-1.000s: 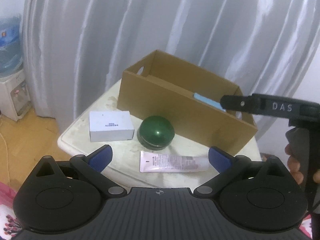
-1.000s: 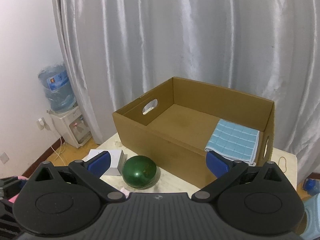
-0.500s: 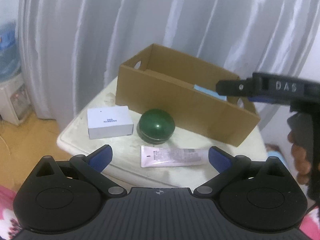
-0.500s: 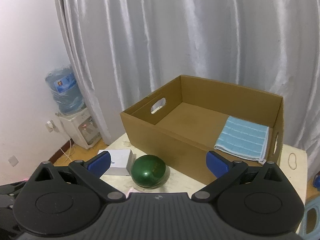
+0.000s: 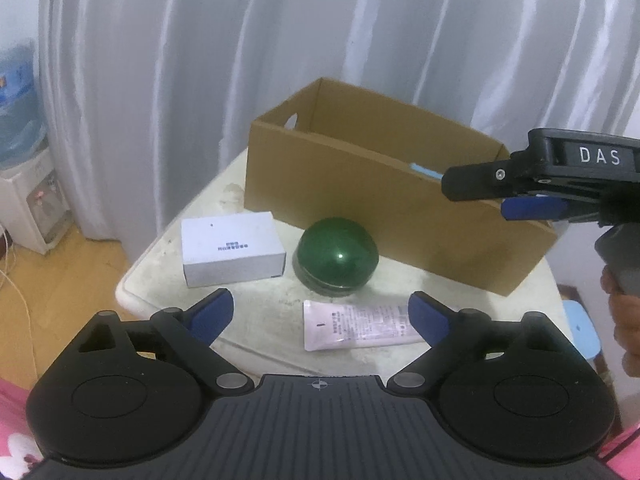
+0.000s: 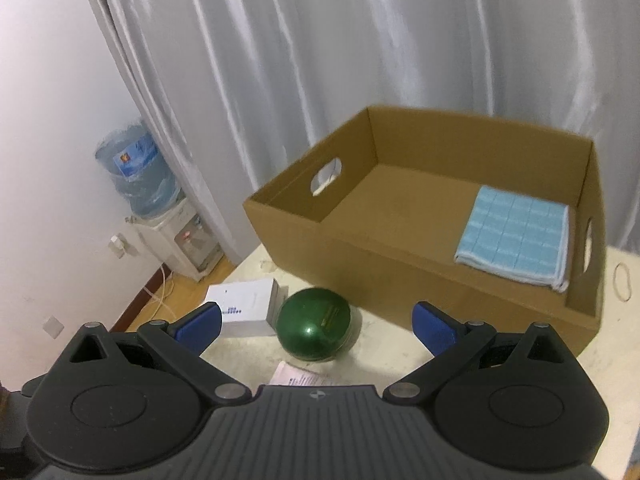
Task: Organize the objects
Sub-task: 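Close the right gripper around the dark green ball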
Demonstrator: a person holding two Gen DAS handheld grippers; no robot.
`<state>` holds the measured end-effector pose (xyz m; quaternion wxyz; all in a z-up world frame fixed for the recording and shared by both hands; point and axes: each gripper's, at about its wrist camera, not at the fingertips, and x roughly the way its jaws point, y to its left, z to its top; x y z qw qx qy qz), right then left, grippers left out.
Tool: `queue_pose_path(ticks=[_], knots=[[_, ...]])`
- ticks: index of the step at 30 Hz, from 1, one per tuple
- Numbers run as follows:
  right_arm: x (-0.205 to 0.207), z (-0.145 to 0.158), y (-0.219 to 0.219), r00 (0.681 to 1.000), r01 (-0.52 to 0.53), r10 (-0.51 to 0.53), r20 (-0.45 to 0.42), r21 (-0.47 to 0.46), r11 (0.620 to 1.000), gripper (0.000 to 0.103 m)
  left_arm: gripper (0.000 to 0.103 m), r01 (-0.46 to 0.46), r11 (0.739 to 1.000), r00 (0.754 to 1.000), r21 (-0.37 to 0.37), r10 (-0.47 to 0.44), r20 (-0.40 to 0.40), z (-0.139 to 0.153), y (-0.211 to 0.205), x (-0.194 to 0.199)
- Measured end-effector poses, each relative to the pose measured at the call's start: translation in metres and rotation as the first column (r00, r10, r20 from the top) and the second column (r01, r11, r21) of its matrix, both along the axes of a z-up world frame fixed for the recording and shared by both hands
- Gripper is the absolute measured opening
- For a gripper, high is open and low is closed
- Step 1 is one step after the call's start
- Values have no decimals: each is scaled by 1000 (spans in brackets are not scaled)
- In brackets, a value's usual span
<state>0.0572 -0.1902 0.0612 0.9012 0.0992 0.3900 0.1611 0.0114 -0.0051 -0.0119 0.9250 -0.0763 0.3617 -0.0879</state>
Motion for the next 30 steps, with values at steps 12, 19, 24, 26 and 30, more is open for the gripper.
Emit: queue_pose_path(ticks=[12, 19, 24, 26, 30], knots=[[47, -42, 8, 985, 35, -18, -172, 95, 995, 103, 75, 129, 990, 991, 51, -128, -21, -22, -20, 45], [71, -69, 15, 968, 79, -44, -248, 131, 988, 99, 66, 189, 977, 981, 98, -183, -64, -39, -28, 69], [86, -87, 13, 949, 143, -87, -302, 168, 975, 95, 65, 201, 976, 978, 79, -196, -73, -46, -25, 82], [90, -93, 14, 943, 162, -97, -319, 182, 970, 94, 65, 209, 975, 976, 77, -203, -79, -49, -24, 86], [97, -102, 15, 935, 182, -108, -338, 194, 964, 89, 66, 228, 971, 971, 66, -222, -88, -53, -25, 91]])
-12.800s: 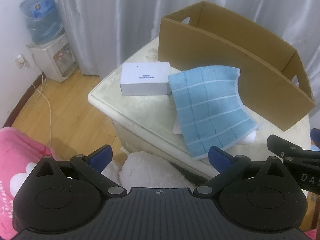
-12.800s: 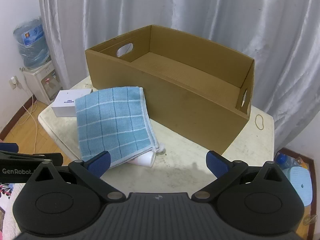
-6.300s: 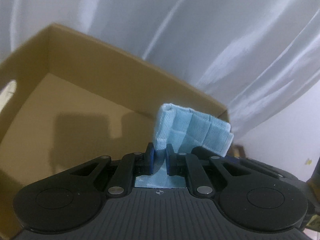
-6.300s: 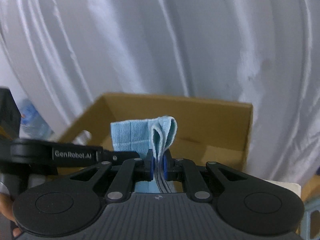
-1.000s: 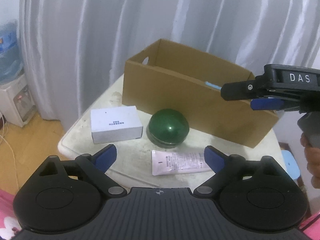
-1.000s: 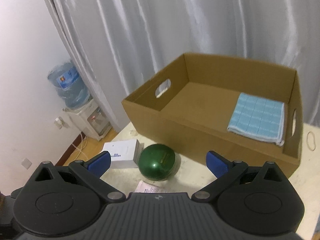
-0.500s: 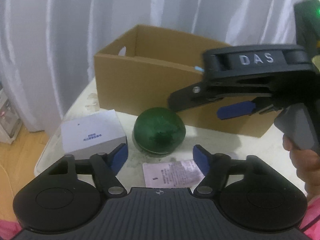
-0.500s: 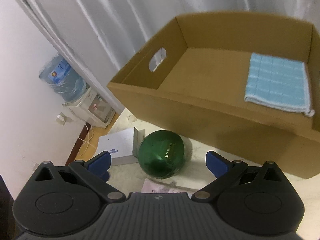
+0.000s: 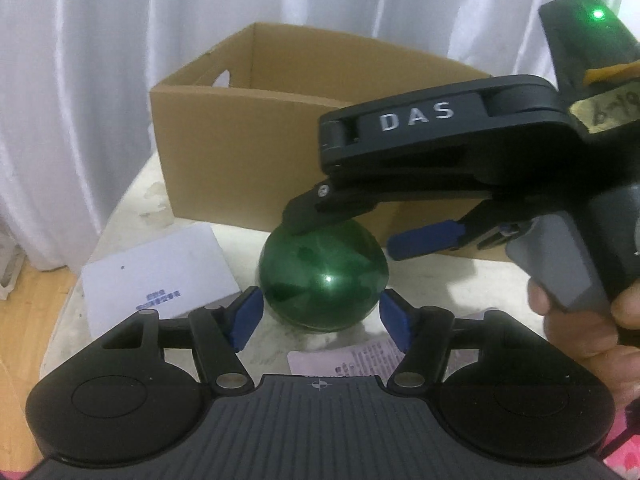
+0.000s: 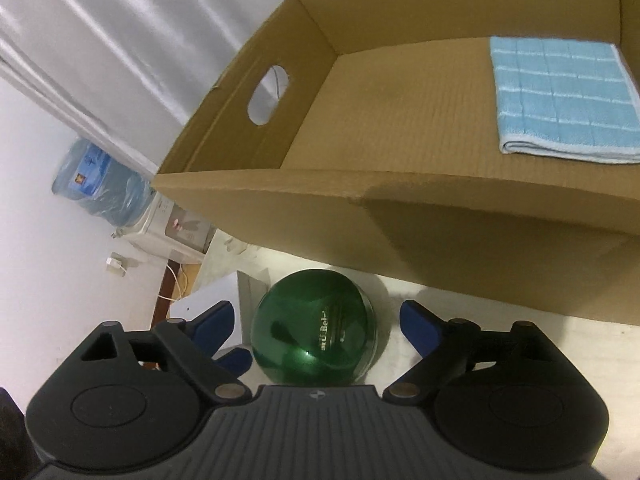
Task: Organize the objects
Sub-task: 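Close the right gripper around the dark green ball, then lift the green ball with the right gripper and carry it into the box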
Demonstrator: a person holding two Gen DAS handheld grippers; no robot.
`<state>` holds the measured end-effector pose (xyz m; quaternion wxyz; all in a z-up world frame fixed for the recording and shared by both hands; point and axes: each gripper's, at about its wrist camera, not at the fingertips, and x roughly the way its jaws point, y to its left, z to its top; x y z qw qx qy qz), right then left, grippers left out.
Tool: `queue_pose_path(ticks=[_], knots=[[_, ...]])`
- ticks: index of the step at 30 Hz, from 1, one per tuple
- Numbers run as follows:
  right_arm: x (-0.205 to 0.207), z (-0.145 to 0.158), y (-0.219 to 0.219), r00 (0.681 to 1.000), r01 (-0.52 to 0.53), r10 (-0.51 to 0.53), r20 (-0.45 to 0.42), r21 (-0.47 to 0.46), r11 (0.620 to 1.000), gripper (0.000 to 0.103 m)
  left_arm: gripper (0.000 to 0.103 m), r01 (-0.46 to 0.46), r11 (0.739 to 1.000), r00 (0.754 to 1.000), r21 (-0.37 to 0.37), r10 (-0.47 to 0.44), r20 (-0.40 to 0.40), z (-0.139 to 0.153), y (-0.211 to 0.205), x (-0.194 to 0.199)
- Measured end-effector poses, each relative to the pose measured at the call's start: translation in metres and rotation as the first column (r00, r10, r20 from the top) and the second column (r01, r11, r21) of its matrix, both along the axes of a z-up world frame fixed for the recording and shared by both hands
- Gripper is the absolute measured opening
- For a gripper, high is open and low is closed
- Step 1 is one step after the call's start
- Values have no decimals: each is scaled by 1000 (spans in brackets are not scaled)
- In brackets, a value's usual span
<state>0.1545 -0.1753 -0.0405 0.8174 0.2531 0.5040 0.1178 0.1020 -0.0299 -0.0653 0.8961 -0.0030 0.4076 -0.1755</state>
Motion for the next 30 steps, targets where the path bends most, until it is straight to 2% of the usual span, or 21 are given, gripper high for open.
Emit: queue_pose_path(ticks=[7, 20, 30], knots=[[8, -14, 2, 998, 8, -5, -58, 48, 999, 80, 69, 6, 1000, 1000, -13, -7, -22, -9, 1, 7], [8, -13, 0, 997, 4, -1, -71, 43, 999, 81, 69, 23, 999, 999, -32, -24, -35, -11, -4, 2], [-6, -11, -24, 994, 46, -44, -96, 26, 999, 81, 70, 93, 995, 995, -30, -93, -28, -6, -26, -8]])
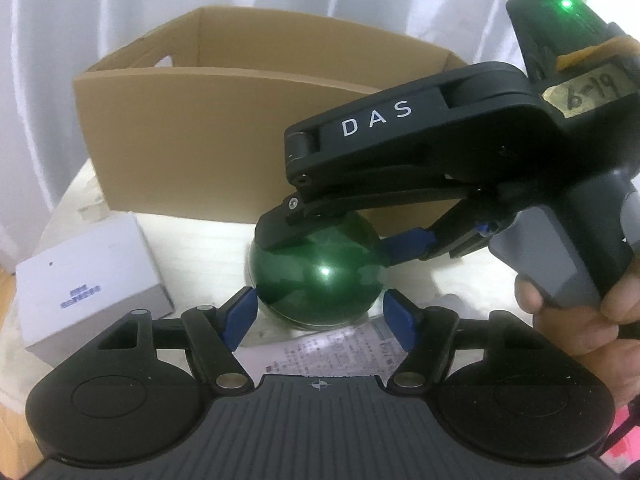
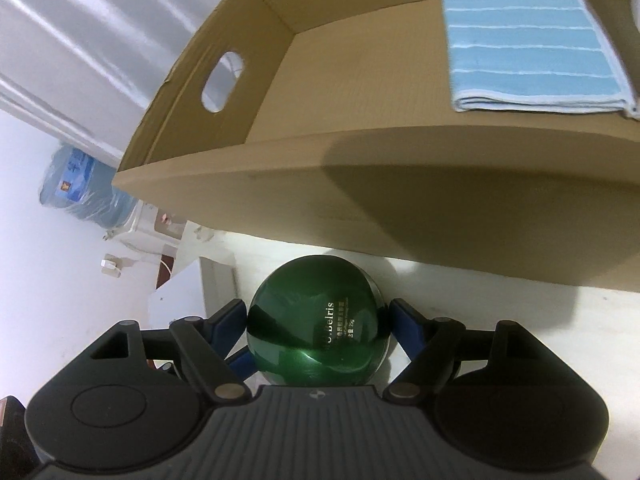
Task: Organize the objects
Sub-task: 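Lift the green ball with the right gripper and carry it into the box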
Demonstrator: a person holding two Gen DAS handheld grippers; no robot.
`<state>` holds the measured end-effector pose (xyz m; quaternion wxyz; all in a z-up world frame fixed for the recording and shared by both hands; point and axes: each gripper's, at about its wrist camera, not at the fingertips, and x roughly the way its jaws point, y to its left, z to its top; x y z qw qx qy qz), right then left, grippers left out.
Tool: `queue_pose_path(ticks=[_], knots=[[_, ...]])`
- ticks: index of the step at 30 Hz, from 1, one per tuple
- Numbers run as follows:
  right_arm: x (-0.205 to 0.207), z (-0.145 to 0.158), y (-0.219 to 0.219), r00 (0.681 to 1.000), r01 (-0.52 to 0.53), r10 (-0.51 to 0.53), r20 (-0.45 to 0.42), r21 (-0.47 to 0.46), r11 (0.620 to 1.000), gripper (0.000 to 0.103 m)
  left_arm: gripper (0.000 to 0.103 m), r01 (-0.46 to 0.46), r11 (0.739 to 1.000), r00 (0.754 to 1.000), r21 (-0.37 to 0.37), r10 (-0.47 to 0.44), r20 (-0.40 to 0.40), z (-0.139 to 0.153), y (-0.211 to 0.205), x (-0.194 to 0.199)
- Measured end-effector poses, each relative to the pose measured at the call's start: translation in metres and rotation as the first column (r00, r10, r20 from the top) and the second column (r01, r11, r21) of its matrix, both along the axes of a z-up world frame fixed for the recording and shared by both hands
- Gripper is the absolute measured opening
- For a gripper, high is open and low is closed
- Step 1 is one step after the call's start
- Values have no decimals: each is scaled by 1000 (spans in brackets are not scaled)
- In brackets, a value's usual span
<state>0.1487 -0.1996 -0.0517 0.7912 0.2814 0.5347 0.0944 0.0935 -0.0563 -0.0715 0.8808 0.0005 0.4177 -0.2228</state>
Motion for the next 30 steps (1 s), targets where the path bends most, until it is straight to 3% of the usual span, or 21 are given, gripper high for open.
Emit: queue_pose_path(ticks=[9, 26, 30], knots=[[3, -1, -2, 1000, -2, 2, -7, -3, 1000, 82, 77, 9, 1000, 1000, 12, -8, -21, -5, -4, 10], [4, 2, 8, 998, -64, 65, 13, -68, 996, 83, 78, 9, 1000, 1000, -9, -9, -14, -10, 0, 13], [4, 0, 6, 1000, -12, 13, 6, -48, 999, 83, 77, 8, 1000, 1000, -10, -8, -7, -7, 2, 9]])
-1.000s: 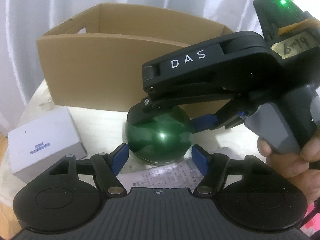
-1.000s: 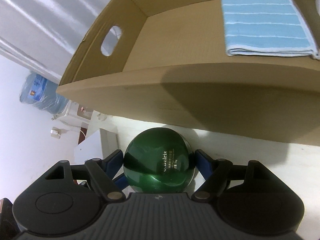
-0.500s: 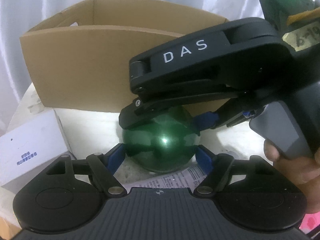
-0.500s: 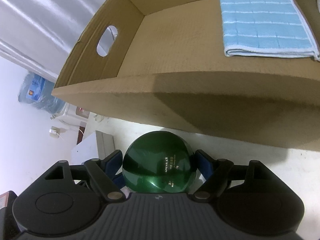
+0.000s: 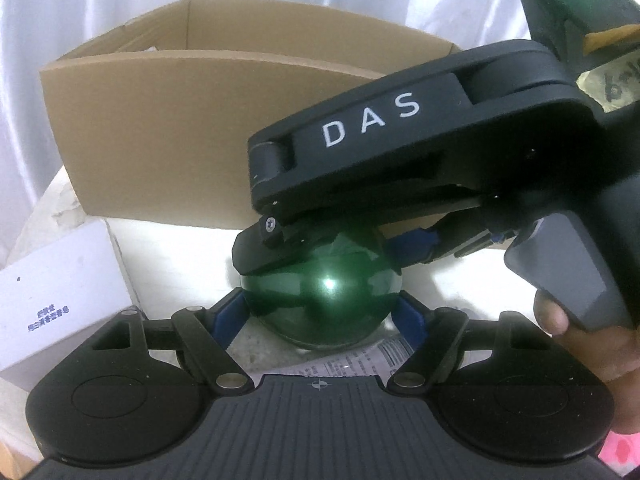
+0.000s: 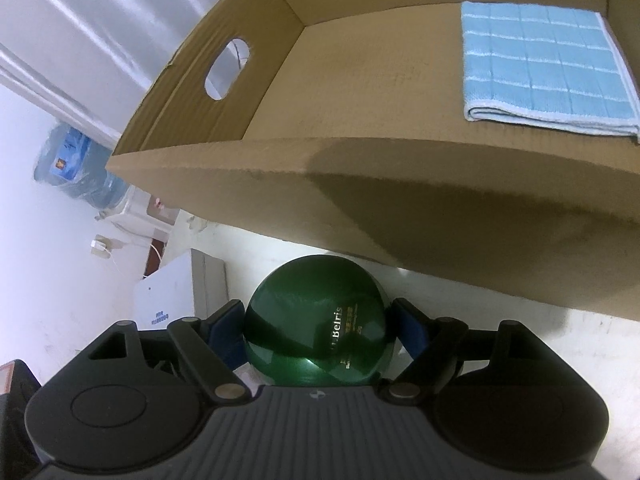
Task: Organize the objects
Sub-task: 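Lift the green ball with the right gripper and carry it into the box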
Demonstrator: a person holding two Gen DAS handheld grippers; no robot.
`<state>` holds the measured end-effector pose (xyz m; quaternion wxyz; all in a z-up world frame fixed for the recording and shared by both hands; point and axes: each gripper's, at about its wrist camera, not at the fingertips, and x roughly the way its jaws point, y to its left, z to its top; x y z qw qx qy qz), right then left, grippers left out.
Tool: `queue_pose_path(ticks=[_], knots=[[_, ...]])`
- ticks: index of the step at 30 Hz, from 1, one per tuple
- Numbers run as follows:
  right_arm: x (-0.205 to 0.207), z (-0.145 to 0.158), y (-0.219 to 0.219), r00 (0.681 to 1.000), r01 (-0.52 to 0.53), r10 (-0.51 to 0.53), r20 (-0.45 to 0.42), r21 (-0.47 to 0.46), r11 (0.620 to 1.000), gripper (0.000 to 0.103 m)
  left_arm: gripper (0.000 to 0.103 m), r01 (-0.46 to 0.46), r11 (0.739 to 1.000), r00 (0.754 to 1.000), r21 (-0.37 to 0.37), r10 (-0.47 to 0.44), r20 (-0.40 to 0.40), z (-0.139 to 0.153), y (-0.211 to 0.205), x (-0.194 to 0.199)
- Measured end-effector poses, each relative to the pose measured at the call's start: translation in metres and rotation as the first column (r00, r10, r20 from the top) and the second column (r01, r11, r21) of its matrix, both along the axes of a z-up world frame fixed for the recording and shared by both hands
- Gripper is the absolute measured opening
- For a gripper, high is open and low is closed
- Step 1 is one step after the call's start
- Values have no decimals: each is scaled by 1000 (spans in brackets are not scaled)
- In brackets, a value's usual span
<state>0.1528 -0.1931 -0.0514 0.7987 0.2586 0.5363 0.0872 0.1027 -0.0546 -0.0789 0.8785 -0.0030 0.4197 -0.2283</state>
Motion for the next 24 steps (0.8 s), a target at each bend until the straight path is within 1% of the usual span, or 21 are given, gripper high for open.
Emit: queue_pose_path(ticks=[6, 12, 19, 24], knots=[[-4, 8, 1, 1000, -1, 1, 8, 7, 1000, 83, 77, -11, 1000, 1000, -7, 12, 14, 9, 3, -7], [-10, 23, 6, 999, -16, 15, 40, 20, 1000, 83, 77, -33, 999, 998, 2, 32, 51, 28, 6, -22], [-33, 55, 16, 991, -66, 63, 118, 24, 998, 83, 77, -97, 995, 990, 10, 95, 106, 60, 12, -52], [-48, 79, 19, 977, -96, 85, 194, 47, 994, 83, 77, -136, 990, 978, 42, 127, 162, 87, 11, -71]])
